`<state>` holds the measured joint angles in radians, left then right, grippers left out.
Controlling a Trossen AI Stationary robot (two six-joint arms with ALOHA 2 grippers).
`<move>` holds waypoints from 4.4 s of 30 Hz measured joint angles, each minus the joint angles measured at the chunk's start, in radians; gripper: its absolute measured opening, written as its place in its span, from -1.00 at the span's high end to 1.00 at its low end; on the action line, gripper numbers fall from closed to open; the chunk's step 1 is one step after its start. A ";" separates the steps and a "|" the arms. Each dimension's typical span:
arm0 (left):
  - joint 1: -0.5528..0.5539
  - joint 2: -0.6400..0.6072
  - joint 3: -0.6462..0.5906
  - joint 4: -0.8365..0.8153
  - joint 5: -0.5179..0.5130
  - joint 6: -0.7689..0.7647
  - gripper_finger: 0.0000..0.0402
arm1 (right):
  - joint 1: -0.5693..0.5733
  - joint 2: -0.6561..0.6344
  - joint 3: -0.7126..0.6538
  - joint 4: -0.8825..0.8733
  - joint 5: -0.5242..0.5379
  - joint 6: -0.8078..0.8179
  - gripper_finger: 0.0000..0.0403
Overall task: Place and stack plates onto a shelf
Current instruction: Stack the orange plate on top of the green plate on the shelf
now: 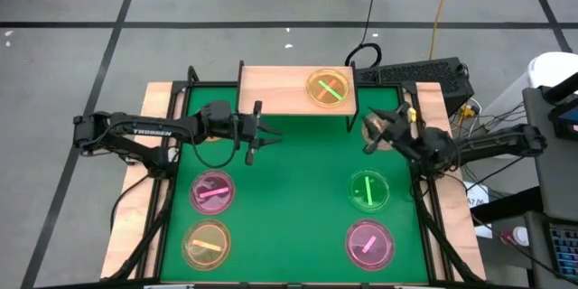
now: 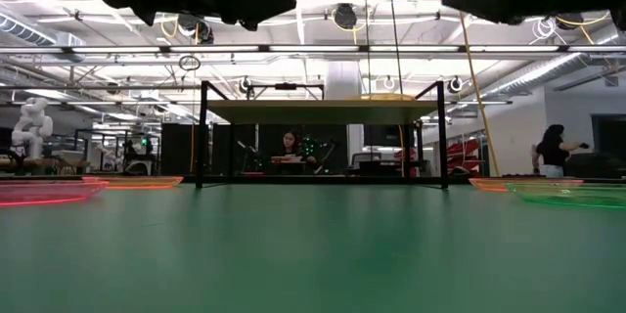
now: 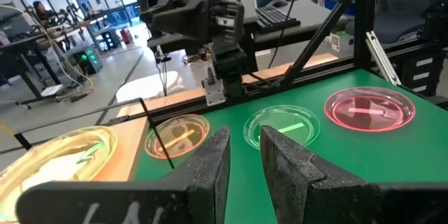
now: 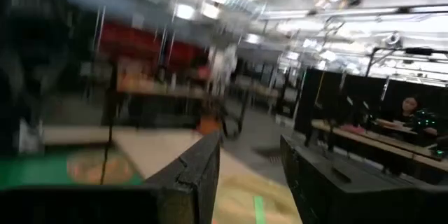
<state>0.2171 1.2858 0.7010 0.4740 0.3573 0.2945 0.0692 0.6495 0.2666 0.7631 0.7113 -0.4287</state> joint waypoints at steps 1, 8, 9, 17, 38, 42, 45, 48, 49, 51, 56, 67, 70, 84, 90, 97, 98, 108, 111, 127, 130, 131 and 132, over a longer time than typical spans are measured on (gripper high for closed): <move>0.000 0.000 0.000 0.000 -0.001 0.003 0.56 | 0.000 0.000 0.040 -0.092 -0.001 0.000 0.34; 0.000 0.000 0.000 -0.016 -0.072 -0.003 0.56 | 0.016 0.000 0.276 -0.709 -0.002 0.076 0.34; 0.000 0.000 0.000 -0.025 -0.072 -0.003 0.56 | 0.020 0.000 0.293 -0.770 -0.002 0.098 0.34; 0.000 0.000 0.001 -0.053 -0.073 -0.002 0.56 | 0.026 0.007 0.314 -1.173 -0.027 0.422 0.34; 0.000 0.000 0.001 -0.051 -0.099 0.014 0.56 | 0.010 0.097 0.058 -1.113 -0.189 0.826 0.34; 0.000 0.000 0.001 -0.051 -0.099 0.015 0.56 | -0.028 0.141 0.073 -1.183 -0.189 0.908 0.34; 0.000 0.000 0.001 -0.050 -0.099 0.015 0.56 | -0.053 0.181 0.098 -1.220 -0.189 0.915 0.34; 0.000 0.000 0.001 -0.050 -0.099 0.015 0.56 | -0.079 0.232 0.110 -1.248 -0.189 0.890 0.34; 0.000 0.000 0.001 -0.050 -0.099 0.015 0.56 | -0.089 0.252 0.112 -1.254 -0.189 0.886 0.34; 0.000 0.000 0.001 -0.050 -0.099 0.015 0.56 | -0.109 0.293 0.112 -1.257 -0.189 0.880 0.34; 0.000 0.001 0.002 -0.050 -0.099 0.017 0.56 | -0.147 0.389 0.112 -1.253 -0.187 0.868 0.34; 0.000 0.001 0.002 -0.050 -0.099 0.017 0.56 | -0.207 0.522 0.116 -1.215 -0.154 0.854 0.41; 0.000 0.001 0.002 -0.050 -0.099 0.017 0.56 | -0.207 0.521 0.115 -1.214 -0.156 0.856 0.64; 0.000 0.001 0.002 -0.054 -0.098 0.011 0.56 | -0.180 0.271 0.261 -1.240 -0.184 0.789 1.00; 0.000 0.001 0.002 -0.061 -0.098 -0.001 0.56 | -0.173 0.127 0.345 -1.368 -0.013 0.735 1.00; 0.000 0.001 0.002 -0.060 -0.098 0.012 0.56 | -0.181 0.057 0.387 -1.136 0.122 0.534 1.00; 0.000 0.001 0.002 -0.060 -0.098 0.011 0.56 | -0.181 0.060 0.387 -1.051 0.122 0.478 1.00; 0.000 0.001 0.002 -0.028 -0.098 -0.009 0.56 | -0.198 0.262 0.412 -0.456 -0.007 0.052 1.00; 0.000 0.001 0.002 -0.027 -0.098 -0.009 0.56 | -0.232 0.349 0.454 -0.445 -0.018 0.021 1.00; 0.000 0.001 0.002 -0.036 -0.098 -0.012 0.56 | -0.370 0.678 0.553 -0.455 -0.251 0.059 1.00; 0.000 0.001 0.002 -0.036 -0.098 -0.007 0.56 | -0.371 0.698 0.553 -0.455 -0.270 0.073 0.99; 0.000 0.001 0.002 -0.036 -0.098 -0.004 0.56 | -0.371 0.704 0.554 -0.453 -0.271 0.074 0.98; 0.000 0.001 0.002 -0.036 -0.098 -0.004 0.56 | -0.371 0.707 0.554 -0.454 -0.271 0.075 0.96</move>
<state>0.2173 1.2865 0.7025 0.4377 0.2588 0.2901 -0.3014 1.3569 0.8204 0.3094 0.4408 -0.3532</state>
